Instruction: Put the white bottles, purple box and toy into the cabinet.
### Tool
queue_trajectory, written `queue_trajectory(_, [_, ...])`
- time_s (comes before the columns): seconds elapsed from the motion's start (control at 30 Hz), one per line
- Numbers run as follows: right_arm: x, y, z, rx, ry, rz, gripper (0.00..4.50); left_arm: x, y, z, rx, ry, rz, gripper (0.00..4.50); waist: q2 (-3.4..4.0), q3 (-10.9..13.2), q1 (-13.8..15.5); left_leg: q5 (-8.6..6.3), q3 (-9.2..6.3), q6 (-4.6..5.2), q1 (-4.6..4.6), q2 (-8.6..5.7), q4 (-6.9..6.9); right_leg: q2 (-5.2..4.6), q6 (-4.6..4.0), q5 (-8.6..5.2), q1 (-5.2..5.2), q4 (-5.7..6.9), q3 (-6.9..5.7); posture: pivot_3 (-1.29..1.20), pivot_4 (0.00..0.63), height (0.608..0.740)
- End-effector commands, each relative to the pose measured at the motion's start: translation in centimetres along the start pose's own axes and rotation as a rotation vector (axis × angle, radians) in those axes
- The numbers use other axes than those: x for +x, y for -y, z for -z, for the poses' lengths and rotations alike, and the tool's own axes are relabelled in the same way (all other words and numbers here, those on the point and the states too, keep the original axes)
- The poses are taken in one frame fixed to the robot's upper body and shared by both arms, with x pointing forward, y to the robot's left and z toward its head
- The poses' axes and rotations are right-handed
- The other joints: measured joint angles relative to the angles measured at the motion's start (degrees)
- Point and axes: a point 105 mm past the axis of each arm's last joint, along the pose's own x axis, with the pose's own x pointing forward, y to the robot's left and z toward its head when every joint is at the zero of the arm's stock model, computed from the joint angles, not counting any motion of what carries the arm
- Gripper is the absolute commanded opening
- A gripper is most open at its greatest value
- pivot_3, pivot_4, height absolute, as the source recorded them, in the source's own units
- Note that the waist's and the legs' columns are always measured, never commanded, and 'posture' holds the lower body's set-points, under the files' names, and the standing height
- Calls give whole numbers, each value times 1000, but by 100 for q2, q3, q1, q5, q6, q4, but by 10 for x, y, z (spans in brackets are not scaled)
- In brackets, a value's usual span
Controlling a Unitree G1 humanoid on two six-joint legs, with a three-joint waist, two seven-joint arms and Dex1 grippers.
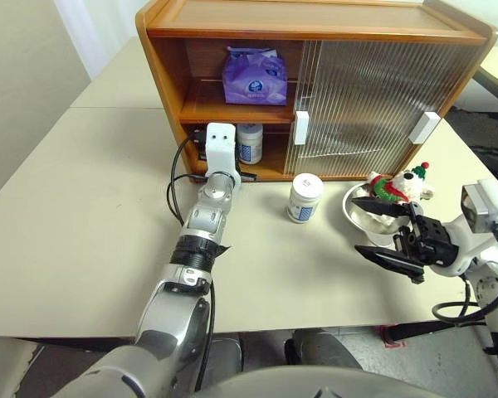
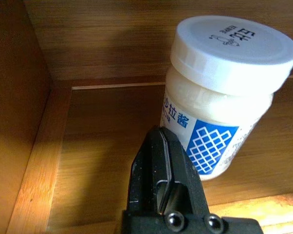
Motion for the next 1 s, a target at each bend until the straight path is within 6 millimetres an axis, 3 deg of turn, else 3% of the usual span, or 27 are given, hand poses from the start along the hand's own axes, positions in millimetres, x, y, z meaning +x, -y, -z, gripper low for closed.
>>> queue_trajectory(0.03, [2,0,-2,-7,-4,-2,4500,4,7,-2,3,4,34,26,0,0,1,0,0,0,0,0,0,0,0,0,0,0,0,-177,41,740])
queue_trajectory(0.37, [5,0,-6,-15,-4,4,4500,11,10,-2,31,2,71,26,0,0,-7,-1,0,0,-2,1,0,0,5,-4,-1,0,1,-188,37,740])
queue_trajectory(1.0, [1,-2,-5,-16,-4,17,4500,16,42,-8,36,22,227,26,3,-2,-57,-1,1,2,-4,1,3,0,27,-7,-1,0,0,-199,20,740])
